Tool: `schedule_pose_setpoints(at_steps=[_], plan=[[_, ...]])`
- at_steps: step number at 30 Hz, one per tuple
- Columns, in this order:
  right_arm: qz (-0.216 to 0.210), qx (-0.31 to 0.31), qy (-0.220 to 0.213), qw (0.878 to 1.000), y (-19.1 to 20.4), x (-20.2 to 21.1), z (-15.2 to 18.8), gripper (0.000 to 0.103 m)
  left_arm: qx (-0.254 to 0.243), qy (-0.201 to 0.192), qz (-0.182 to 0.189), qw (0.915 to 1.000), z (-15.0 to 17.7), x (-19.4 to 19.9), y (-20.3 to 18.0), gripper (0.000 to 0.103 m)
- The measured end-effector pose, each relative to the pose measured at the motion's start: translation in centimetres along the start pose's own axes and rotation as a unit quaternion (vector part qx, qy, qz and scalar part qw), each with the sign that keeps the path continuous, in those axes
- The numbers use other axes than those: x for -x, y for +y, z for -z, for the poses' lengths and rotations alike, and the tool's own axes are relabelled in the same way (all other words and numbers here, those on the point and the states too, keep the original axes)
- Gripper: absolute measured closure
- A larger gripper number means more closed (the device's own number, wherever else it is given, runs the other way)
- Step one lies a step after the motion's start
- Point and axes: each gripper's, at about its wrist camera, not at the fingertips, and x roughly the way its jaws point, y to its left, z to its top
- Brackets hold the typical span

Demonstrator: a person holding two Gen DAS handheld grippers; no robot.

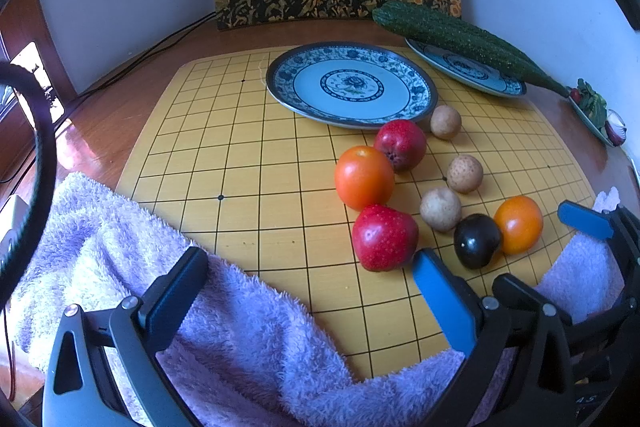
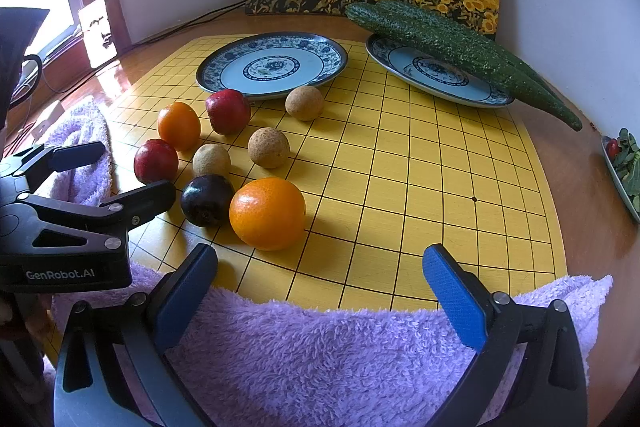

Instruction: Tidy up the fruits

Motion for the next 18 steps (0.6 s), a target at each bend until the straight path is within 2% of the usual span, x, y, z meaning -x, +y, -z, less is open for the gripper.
schedule_pose_setpoints(at_steps=[13,18], plan=[[0.002,-0.003,-0.001,1.000,0.01,0.16,0.00,0.000,-0.008,0.001,0.002,1.0000,0.03,0.00,-0.12,0.002],[-0.008,-0.007,-0.008,1.000,0.07,0.58,-0.13,0.011,-0.003,-0.004,0.013,0.9999,0.07,0.73,-0.14,0.008]])
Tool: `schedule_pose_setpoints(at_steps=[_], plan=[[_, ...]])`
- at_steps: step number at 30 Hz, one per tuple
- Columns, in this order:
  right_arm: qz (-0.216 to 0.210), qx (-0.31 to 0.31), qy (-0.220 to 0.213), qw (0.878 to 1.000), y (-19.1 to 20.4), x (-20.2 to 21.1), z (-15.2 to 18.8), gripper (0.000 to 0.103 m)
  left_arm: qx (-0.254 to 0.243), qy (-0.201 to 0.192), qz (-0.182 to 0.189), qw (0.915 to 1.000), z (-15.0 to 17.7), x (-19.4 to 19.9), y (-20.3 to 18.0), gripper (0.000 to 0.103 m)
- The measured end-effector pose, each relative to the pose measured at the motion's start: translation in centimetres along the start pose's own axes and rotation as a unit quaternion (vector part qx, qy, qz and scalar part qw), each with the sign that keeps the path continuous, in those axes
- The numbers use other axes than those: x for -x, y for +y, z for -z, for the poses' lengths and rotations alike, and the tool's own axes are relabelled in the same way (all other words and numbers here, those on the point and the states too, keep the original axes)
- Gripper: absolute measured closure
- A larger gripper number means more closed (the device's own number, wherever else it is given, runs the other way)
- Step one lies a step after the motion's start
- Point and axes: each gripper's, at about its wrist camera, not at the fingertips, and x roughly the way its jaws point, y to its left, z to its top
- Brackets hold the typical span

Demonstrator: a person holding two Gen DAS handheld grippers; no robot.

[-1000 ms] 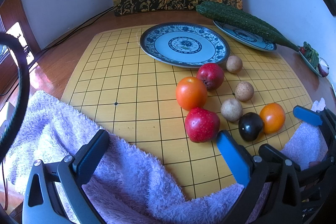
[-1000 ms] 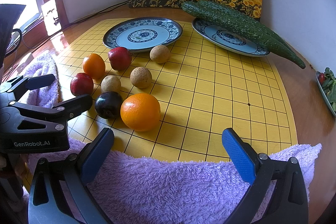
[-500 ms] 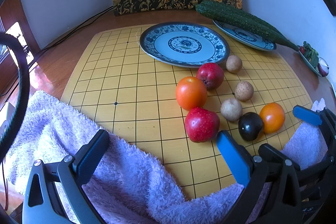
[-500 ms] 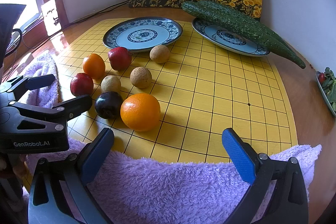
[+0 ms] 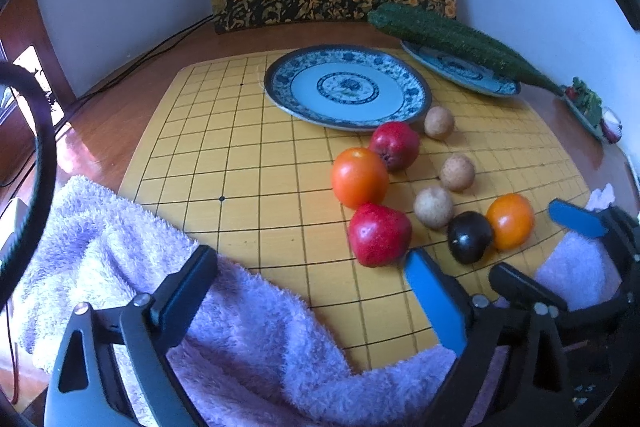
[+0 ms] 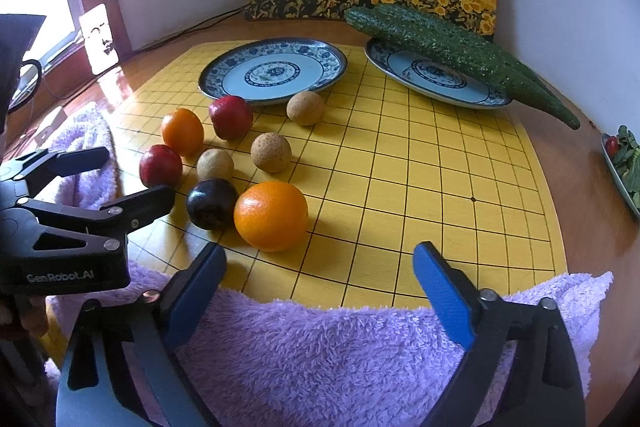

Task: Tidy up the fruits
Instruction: 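Grasp the red apple with the left tool while the right tool grasps the large orange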

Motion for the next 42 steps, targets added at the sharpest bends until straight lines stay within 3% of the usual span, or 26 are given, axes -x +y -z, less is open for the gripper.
schedule_pose_setpoints(at_steps=[8,17,23,42], plan=[[-0.026,0.001,-0.008,1.000,0.2,0.6,-0.6,0.039,-0.003,0.004,0.020,0.9998,-0.3,0.3,-0.8,0.024],[-0.046,0.007,-0.012,0.999,0.5,0.5,-1.1,0.057,-0.007,0.005,0.034,0.9994,-0.6,0.0,-1.3,0.048],[-0.054,0.008,-0.019,0.998,0.7,0.5,-1.3,0.066,-0.019,0.004,0.048,0.9986,-0.7,0.1,-1.9,0.071],[-0.046,-0.004,-0.038,0.998,0.1,2.1,-2.9,0.067,-0.022,-0.023,0.044,0.9985,-2.5,2.6,-1.6,0.071]])
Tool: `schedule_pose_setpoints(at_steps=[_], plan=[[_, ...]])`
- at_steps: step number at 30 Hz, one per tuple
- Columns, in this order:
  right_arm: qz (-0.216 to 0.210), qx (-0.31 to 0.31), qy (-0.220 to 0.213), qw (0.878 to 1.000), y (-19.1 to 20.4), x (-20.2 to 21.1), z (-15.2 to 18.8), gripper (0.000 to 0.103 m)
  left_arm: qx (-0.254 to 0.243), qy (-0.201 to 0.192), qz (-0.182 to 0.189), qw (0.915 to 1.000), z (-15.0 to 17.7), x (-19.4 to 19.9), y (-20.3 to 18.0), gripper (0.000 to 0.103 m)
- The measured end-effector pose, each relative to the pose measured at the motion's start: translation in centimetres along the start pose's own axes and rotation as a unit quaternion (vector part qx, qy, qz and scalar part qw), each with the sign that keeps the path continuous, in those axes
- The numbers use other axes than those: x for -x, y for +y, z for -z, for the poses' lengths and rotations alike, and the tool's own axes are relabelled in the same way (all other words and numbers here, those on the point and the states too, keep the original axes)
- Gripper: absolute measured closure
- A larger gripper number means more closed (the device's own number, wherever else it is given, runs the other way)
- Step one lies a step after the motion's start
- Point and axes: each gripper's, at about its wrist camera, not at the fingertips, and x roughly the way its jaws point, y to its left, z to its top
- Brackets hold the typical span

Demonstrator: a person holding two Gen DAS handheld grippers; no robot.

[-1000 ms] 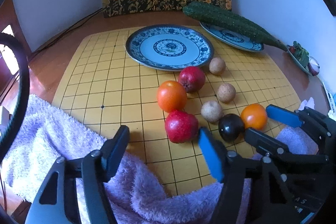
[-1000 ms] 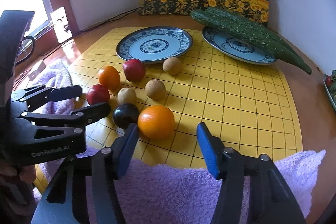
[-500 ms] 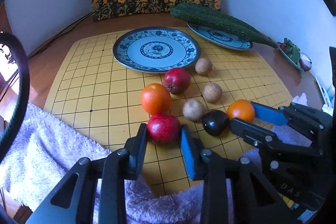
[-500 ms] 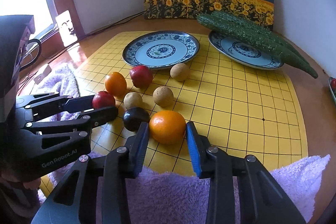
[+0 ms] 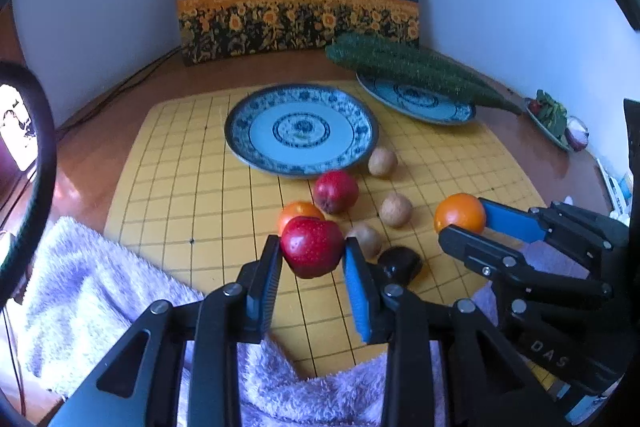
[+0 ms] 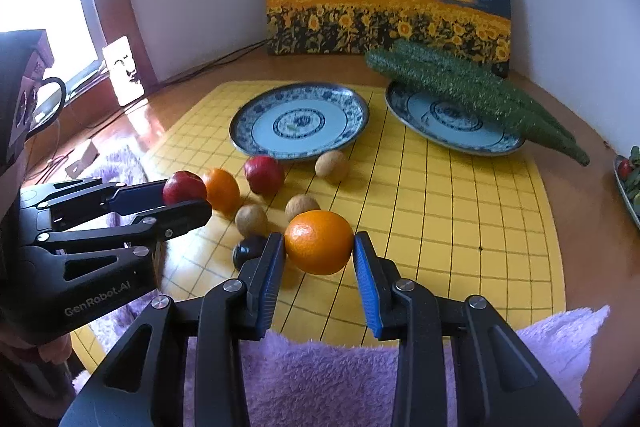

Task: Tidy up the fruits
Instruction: 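Grasp the red apple with the left tool while the right tool grasps the large orange, then carry the red apple with the left tool while the right tool carries the orange to the plate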

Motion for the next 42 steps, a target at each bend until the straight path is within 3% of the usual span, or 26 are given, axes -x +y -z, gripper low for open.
schedule_pose_setpoints(at_steps=[14,42], plan=[[-0.002,0.010,-0.009,1.000,-0.2,-0.6,-4.0,0.067,0.008,-0.009,-0.013,0.9998,-4.2,-0.9,1.2,0.071],[-0.009,0.015,0.006,1.000,-1.8,-8.0,-11.4,0.067,0.019,0.008,-0.021,0.9996,-11.4,-8.0,3.8,0.071]])
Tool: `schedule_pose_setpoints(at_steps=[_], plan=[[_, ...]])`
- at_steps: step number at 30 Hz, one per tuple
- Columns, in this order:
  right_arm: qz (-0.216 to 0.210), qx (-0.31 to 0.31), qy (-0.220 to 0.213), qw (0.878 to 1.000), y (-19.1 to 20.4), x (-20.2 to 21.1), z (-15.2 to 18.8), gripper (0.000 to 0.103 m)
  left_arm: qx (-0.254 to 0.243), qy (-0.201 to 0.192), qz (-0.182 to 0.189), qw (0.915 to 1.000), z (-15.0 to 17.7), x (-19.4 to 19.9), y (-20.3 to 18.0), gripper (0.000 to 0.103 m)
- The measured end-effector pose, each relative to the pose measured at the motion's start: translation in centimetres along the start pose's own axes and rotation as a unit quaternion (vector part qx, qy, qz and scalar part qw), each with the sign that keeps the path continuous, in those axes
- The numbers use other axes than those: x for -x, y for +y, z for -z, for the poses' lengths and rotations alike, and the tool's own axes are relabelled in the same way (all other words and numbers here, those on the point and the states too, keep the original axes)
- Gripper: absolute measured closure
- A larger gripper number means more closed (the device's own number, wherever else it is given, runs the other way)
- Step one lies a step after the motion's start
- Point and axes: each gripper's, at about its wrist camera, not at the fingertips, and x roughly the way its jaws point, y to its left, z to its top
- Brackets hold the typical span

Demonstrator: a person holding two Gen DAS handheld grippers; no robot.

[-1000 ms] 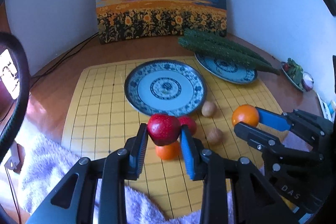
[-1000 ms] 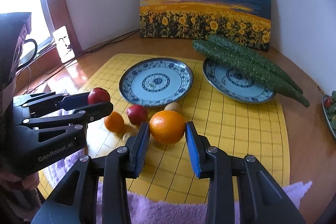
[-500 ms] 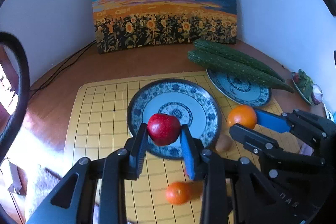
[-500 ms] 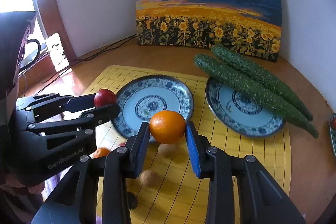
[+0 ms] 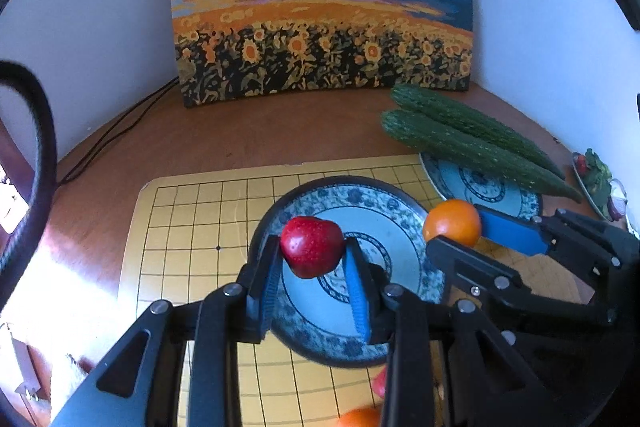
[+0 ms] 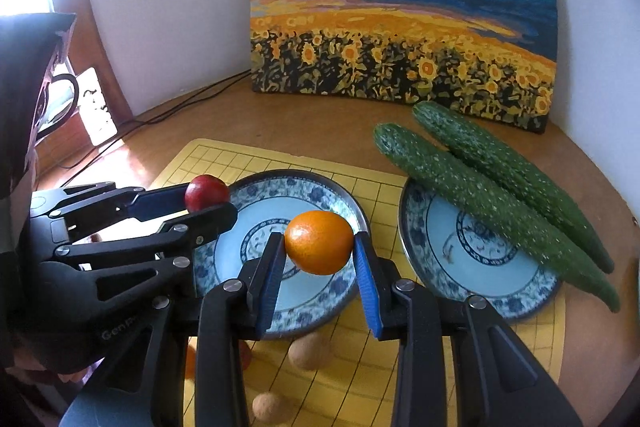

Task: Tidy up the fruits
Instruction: 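Carry the red apple with the left tool while the right tool carries the orange to the plate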

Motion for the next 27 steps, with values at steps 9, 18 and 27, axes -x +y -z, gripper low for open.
schedule_pose_setpoints(at_steps=[9,18,27], plan=[[0.000,0.005,0.019,1.000,-0.7,-3.2,-0.2,0.067,0.014,0.024,0.008,0.9996,-0.6,-3.0,0.8,0.071],[0.001,0.005,0.032,0.999,-1.1,-4.6,-0.2,0.067,0.017,0.037,0.007,0.9991,-0.5,-4.4,0.9,0.071],[-0.001,0.006,0.033,0.999,-1.2,-4.8,-0.4,0.067,0.023,0.038,0.012,0.9989,-0.4,-4.5,1.1,0.071]])
